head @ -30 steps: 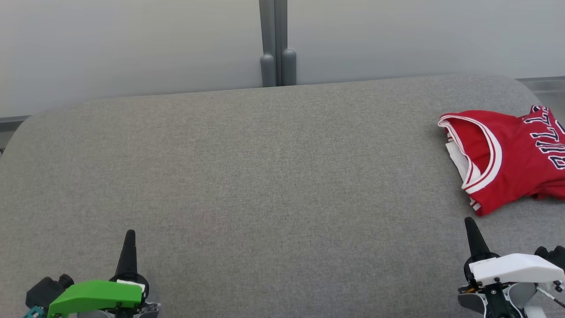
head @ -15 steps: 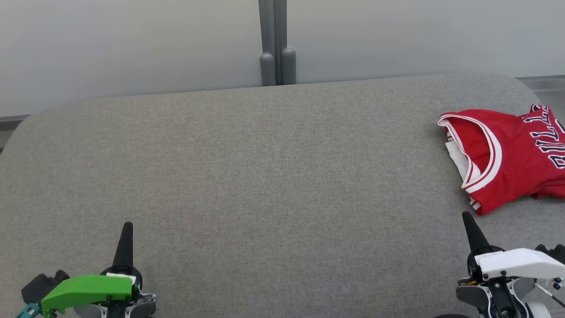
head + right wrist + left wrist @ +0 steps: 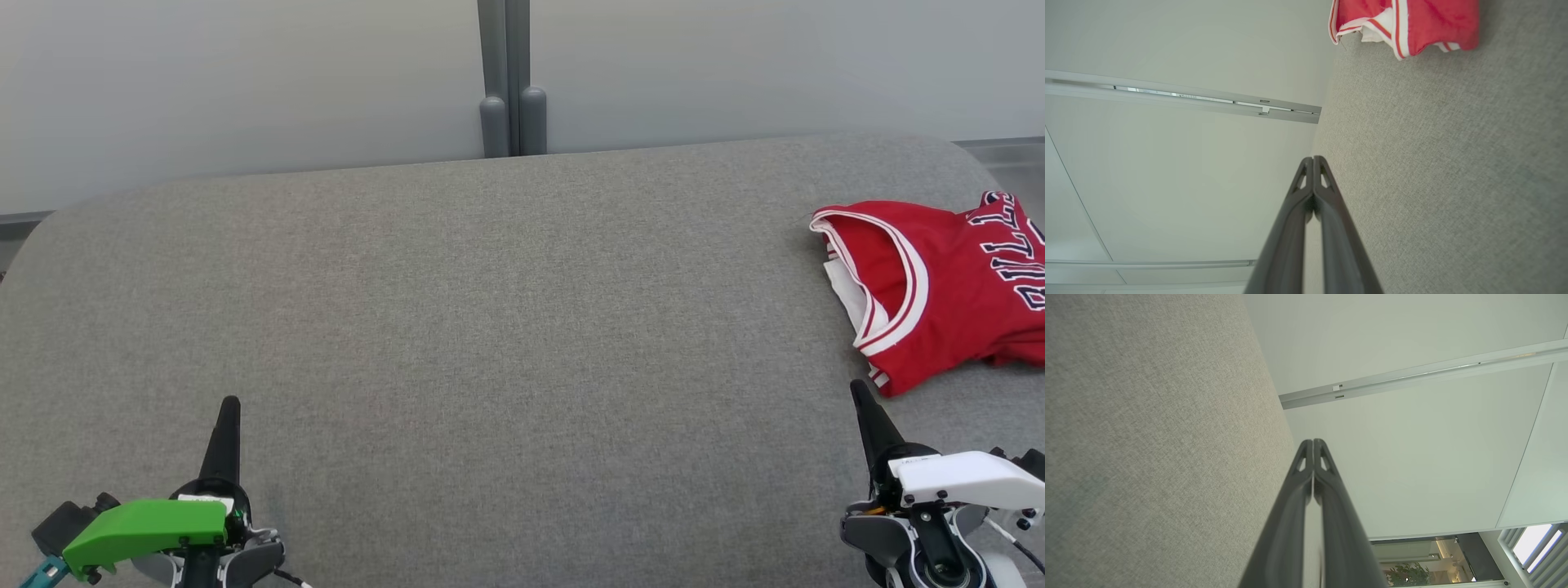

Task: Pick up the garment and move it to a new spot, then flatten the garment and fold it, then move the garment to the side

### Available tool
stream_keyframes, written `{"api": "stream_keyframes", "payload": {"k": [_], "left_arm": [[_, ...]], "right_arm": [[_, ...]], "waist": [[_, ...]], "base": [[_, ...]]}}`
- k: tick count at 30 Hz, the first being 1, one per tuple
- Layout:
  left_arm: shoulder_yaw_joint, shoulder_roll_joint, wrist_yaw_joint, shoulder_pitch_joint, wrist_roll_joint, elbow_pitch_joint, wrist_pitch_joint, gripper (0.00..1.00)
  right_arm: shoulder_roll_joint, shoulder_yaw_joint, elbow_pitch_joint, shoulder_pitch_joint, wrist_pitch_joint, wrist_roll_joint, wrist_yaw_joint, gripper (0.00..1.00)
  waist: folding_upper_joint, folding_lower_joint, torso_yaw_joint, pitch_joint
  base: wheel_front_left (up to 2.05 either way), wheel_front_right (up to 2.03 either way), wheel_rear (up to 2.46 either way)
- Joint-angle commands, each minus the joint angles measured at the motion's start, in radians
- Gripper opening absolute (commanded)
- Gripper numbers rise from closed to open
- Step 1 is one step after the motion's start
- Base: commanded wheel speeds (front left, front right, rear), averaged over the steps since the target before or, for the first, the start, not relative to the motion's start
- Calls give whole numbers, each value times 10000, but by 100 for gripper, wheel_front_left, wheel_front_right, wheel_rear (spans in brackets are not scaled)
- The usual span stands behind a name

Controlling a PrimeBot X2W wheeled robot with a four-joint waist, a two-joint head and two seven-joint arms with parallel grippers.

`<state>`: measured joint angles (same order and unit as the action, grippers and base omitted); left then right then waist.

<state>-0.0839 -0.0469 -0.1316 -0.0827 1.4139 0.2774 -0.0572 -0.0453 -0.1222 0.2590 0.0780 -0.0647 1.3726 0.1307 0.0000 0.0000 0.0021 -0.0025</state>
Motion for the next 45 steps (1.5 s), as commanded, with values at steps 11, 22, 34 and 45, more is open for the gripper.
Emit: {"api": "stream_keyframes", "payload": {"k": [11,22,34,45], "left_arm": [[-134,-55,15,-295,953,-153,-272,0],[-215,-57,15,-377,1612,-216,-460,0],[-255,-59,16,-414,1992,-257,-553,0],[-251,-59,16,-414,1995,-257,-550,0]], "right_arm": [[-65,-23,-105,269,-282,1146,3,0],[-69,-24,-125,345,-466,1943,2,0],[-71,-25,-136,384,-578,2415,2,0],[-69,-24,-135,384,-577,2414,2,0]], "waist": [[0,0,-9,23],[0,0,-16,43],[0,0,-22,57],[0,0,-22,57]], "base": [[0,0,0],[0,0,0],[0,0,0],[0,0,0]]}}
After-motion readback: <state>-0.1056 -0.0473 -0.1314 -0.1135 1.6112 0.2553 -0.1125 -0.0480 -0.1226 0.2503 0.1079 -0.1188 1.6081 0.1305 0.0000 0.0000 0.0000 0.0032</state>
